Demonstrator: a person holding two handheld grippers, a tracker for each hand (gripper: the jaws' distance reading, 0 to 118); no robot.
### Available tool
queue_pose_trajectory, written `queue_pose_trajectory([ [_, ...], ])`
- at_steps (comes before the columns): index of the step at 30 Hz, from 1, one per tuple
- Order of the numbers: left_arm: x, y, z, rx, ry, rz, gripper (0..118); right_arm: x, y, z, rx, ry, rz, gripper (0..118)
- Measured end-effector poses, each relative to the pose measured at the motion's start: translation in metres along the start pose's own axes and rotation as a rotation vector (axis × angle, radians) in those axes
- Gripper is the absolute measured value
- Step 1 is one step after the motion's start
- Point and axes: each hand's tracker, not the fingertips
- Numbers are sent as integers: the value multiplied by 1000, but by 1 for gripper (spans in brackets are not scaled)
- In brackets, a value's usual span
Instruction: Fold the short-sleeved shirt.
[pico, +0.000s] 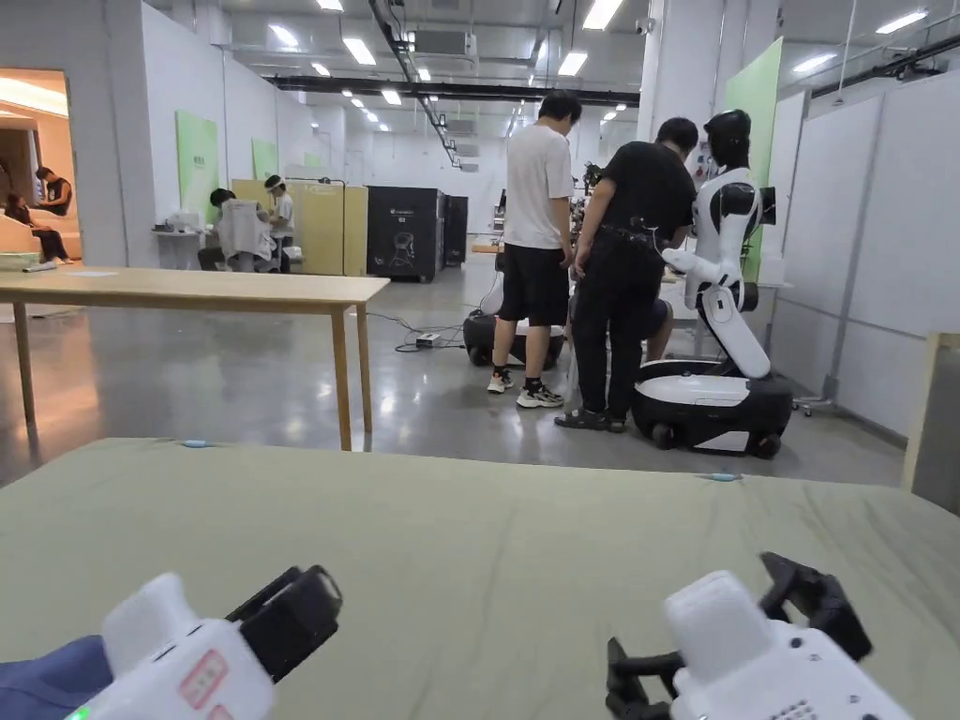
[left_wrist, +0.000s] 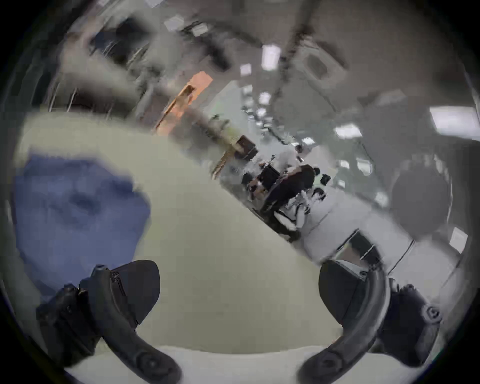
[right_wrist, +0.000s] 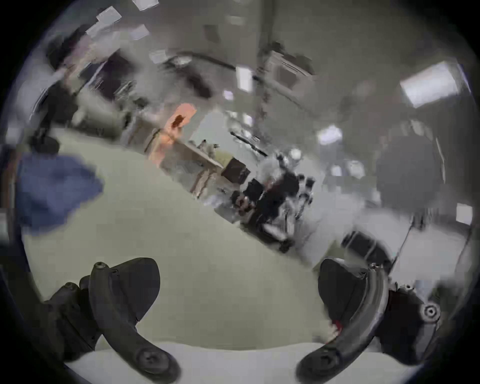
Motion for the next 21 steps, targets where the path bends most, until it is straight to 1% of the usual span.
queue_pose_trajectory([
  [1,15,1,5,53,24,-138,118,8,-2,1,4,-29,-101,118],
  [3,37,-4,13,150,54,-364,118,22,-8,3,30,-44,-268,118],
  [4,45,-8,15,164,64,-437,118,25,-10,6,31,-64,-345,118],
  [7,58,-16,17,160,65,-560,118,34,-15,12,42,-71,-457,118],
  [9,65,-21,18,173,67,-614,118,36,-14,15,37,-74,-512,118],
  [10,66,-23,17,175,78,-626,118,38,-15,16,42,-72,-529,118],
  [12,66,-25,17,175,79,-628,118,40,-15,16,28,-80,-530,118],
  [17,63,-22,17,175,78,-604,118,38,-13,18,45,-109,-466,118],
  [21,62,-20,17,165,75,-582,118,35,-12,18,48,-113,-449,118],
])
